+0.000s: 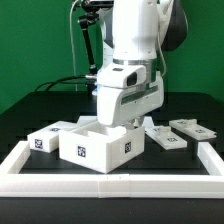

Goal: Assemble cabinet

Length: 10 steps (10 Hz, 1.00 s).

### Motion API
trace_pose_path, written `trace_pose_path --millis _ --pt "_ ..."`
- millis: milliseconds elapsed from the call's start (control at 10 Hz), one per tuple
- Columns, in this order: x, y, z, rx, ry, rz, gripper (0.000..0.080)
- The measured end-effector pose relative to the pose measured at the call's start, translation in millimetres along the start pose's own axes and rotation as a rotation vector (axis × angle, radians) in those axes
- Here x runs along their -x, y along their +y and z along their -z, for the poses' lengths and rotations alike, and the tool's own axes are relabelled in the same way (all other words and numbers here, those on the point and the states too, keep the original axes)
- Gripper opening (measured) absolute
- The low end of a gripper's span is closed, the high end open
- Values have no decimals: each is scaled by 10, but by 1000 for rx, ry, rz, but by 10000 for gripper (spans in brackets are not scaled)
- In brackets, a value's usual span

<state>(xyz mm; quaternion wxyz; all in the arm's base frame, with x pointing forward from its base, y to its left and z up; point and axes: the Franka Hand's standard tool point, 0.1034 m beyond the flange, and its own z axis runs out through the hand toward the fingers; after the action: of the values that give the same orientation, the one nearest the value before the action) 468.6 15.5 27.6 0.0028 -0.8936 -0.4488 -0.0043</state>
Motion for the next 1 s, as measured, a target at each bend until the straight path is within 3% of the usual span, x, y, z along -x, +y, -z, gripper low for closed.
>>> trace_pose_path --millis 300,600,1000 --pt "6 42 3 1 -1 161 35" --pt "-70 133 9 -33 -32 390 35" --pt "-78 146 13 -24 -25 372 35"
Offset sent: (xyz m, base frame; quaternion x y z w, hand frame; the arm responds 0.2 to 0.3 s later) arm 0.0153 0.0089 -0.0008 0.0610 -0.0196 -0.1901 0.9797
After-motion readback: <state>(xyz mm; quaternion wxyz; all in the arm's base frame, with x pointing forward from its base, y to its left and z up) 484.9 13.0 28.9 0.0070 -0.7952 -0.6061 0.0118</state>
